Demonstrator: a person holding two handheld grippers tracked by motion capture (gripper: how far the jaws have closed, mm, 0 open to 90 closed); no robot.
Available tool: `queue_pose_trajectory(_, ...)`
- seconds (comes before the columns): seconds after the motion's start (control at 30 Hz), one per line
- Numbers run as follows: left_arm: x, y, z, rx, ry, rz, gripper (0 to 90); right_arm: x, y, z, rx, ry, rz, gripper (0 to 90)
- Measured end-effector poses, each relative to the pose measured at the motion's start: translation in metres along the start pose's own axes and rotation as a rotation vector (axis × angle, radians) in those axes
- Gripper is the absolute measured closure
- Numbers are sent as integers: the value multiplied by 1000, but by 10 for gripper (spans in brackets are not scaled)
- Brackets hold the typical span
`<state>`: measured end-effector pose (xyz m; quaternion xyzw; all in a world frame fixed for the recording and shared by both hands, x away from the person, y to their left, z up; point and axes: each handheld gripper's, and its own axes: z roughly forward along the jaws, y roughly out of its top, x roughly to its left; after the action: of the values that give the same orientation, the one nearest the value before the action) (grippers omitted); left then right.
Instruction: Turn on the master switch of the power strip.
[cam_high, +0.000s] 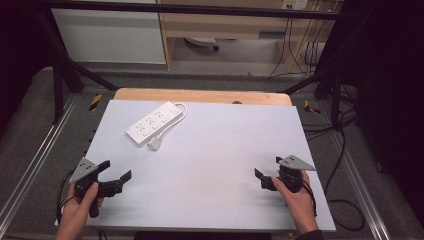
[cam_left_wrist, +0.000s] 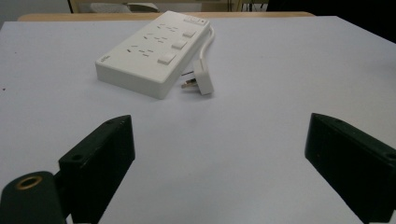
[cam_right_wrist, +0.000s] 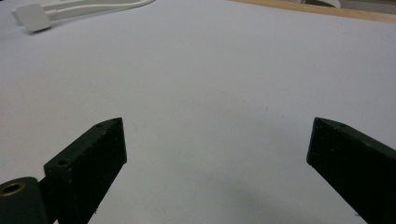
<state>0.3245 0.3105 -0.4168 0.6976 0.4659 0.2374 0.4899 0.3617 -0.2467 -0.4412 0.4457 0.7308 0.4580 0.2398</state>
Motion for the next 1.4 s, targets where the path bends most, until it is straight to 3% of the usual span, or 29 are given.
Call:
queue_pose_trajectory(0.2,-2,3,0,-17,-5,1,77,3,1,-1,10,0,-8,59)
queue_pose_trajectory(0.3,0,8,4,-28,-11,-33,79,2,1,-3,-6,10,25,60)
queue_pose_trajectory(0.37,1,13,7,-26,1,-19,80,1,0,-4,-15,28,55,62)
queue_pose_trajectory(0.47,-1,20,15,-14,-18,-40,87,0,-1,-4,-11,26,56,61)
queue_pose_trajectory(0.53,-5,24,18,-6,-25,-34,88,1,-1,-5,-8,17,52,59)
queue_pose_trajectory(0.57,-14,31,23,-6,-44,4,86,1,-1,-5,-5,7,44,58)
queue_pose_trajectory(0.63,-21,38,29,1,-58,27,66,2,-1,-5,0,-18,26,56)
queue_pose_trajectory(0.73,-26,45,35,6,-55,48,65,5,-1,-6,-3,-23,13,52)
queue_pose_trajectory(0.93,-28,59,48,11,-48,31,71,10,-1,-6,4,-18,-10,50)
queue_pose_trajectory(1.07,-23,69,55,3,-36,-11,76,9,-1,-6,1,-16,-6,50)
queue_pose_trajectory(1.23,-21,80,55,-29,-2,-3,82,9,-1,-5,2,-9,-7,51)
queue_pose_trajectory(1.4,-18,88,58,-17,-1,-8,81,11,-1,-3,5,-4,-14,47)
